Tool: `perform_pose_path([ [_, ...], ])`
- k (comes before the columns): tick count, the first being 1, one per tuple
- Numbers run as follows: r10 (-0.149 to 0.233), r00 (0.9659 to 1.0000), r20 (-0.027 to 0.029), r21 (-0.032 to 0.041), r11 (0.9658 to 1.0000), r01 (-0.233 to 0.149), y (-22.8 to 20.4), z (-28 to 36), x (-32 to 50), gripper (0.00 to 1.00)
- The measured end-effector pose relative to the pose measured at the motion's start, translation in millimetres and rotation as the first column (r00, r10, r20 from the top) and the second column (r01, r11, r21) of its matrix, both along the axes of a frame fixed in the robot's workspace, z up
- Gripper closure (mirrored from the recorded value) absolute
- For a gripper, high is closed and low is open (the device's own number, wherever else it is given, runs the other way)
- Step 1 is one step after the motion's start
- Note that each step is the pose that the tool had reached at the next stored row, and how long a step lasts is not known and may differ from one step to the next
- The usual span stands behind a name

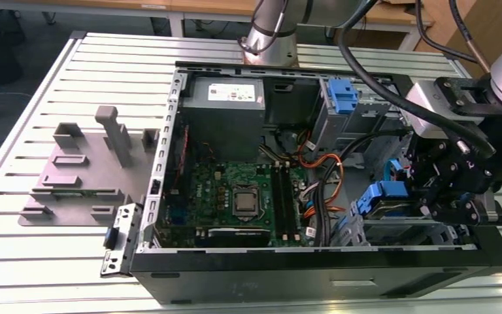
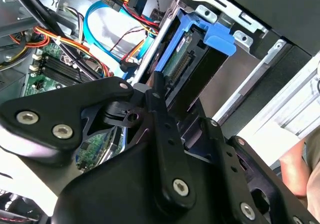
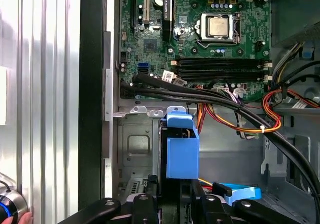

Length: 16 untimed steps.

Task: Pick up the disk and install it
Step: 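Insert the disk into the insertion slot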

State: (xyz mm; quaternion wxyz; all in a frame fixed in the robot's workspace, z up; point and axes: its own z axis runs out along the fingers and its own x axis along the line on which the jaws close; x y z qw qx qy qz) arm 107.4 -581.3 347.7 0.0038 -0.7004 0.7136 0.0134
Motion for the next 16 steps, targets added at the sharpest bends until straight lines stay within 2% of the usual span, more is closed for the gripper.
perform_pose_path([
  [6,0.0,1.0,0.0,0.001,1.0,0.0,-0.1,-0.7,0.0,0.64],
  [7,0.0,1.0,0.0,0.0003,1.0,0.0,0.0,-0.3,0.0,0.58],
  [16,0.0,1.0,0.0,0.0001,1.0,0.0,0.0,-0.3,0.0,0.58],
])
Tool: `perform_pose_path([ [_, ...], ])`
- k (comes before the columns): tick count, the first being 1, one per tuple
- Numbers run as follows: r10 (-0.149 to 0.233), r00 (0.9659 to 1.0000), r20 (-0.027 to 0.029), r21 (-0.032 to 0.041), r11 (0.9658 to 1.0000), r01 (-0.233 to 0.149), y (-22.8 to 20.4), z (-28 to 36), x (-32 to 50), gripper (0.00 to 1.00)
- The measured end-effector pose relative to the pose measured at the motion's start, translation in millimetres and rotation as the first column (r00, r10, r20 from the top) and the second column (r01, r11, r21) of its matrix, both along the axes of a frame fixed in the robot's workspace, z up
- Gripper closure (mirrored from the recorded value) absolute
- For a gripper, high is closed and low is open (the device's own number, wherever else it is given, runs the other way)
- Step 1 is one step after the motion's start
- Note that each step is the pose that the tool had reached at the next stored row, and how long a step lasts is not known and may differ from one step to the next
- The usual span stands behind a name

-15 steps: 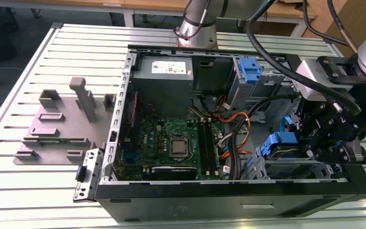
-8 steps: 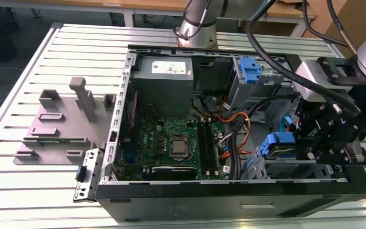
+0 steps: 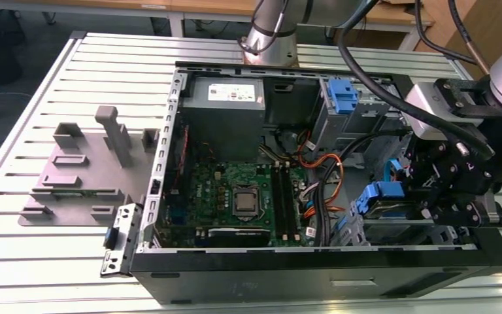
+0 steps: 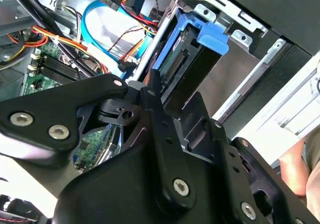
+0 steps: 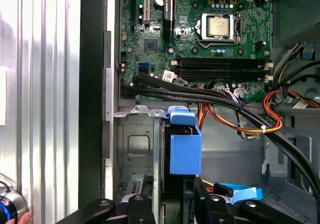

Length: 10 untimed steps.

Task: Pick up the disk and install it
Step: 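Insert the disk into the insertion slot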

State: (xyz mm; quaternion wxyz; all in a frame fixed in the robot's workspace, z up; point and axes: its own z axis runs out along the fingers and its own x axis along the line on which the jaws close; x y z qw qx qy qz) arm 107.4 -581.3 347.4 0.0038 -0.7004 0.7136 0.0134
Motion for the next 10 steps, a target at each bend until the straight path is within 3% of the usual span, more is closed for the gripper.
perform_pose_path([
  [10,0.0,1.0,0.0,0.0,1.0,0.0,0.0,-0.2,0.0,0.51],
])
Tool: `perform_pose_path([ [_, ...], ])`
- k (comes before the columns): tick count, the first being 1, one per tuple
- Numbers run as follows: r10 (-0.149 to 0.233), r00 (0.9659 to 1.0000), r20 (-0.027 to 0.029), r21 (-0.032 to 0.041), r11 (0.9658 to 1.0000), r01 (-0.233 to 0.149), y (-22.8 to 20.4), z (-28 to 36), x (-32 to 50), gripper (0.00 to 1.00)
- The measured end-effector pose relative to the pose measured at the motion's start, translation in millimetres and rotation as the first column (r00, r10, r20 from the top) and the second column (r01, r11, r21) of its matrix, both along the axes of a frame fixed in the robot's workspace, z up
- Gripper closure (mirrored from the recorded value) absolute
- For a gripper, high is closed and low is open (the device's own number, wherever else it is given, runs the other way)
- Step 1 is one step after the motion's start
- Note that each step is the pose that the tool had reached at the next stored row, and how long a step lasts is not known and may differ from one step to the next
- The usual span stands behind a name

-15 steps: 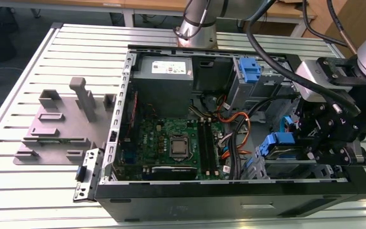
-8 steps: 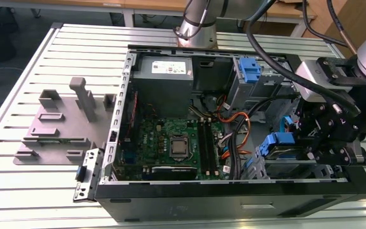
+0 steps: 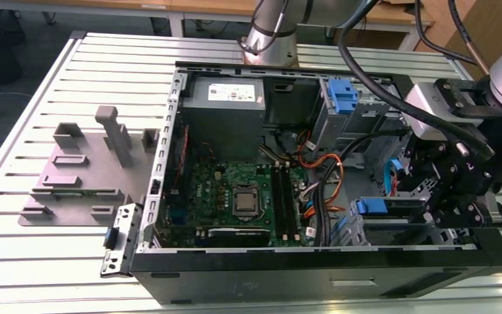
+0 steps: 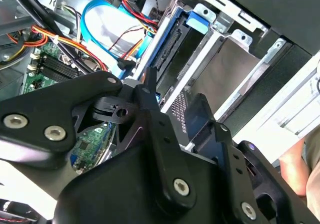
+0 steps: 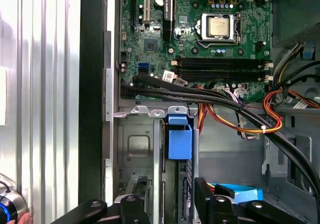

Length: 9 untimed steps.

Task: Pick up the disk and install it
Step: 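Insert the disk into the insertion slot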

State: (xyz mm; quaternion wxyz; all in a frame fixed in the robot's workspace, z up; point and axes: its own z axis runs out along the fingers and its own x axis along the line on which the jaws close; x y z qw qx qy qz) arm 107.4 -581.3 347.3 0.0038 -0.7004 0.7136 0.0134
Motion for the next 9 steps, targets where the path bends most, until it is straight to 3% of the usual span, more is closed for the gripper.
perform_pose_path([
  [9,0.0,1.0,0.0,0.0012,1.0,0.0,1.7,-1.8,0.0,0.51],
])
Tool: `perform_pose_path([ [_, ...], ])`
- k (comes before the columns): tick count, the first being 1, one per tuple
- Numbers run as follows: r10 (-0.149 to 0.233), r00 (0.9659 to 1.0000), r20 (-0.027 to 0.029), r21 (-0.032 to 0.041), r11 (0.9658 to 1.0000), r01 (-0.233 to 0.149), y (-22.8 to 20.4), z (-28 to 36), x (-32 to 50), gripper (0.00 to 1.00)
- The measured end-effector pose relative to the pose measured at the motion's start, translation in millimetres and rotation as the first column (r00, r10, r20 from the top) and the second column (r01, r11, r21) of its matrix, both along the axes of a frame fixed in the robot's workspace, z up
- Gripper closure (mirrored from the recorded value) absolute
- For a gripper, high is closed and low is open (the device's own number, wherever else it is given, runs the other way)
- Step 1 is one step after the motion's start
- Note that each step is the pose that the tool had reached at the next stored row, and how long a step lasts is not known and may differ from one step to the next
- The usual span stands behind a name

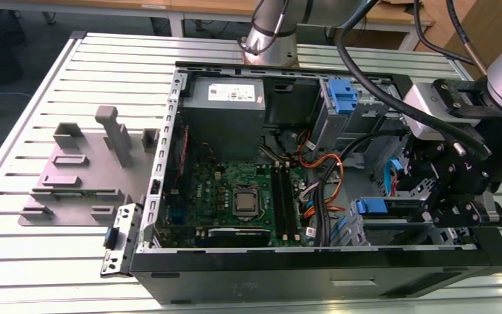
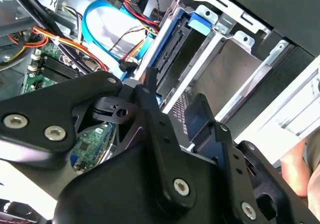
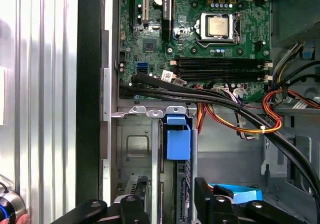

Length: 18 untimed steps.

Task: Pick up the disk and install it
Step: 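Insert the disk into the insertion slot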

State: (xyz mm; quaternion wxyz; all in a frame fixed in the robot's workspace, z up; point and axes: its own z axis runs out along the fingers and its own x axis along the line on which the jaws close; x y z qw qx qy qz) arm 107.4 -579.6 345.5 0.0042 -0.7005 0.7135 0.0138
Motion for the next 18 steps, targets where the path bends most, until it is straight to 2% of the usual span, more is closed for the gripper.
perform_pose_path([
  [9,0.0,1.0,0.0,0.0007,1.0,0.0,3.7,-2.1,0.0,0.51],
  [18,0.0,1.0,0.0,0.0006,1.0,0.0,4.1,-2.0,0.0,0.51],
])
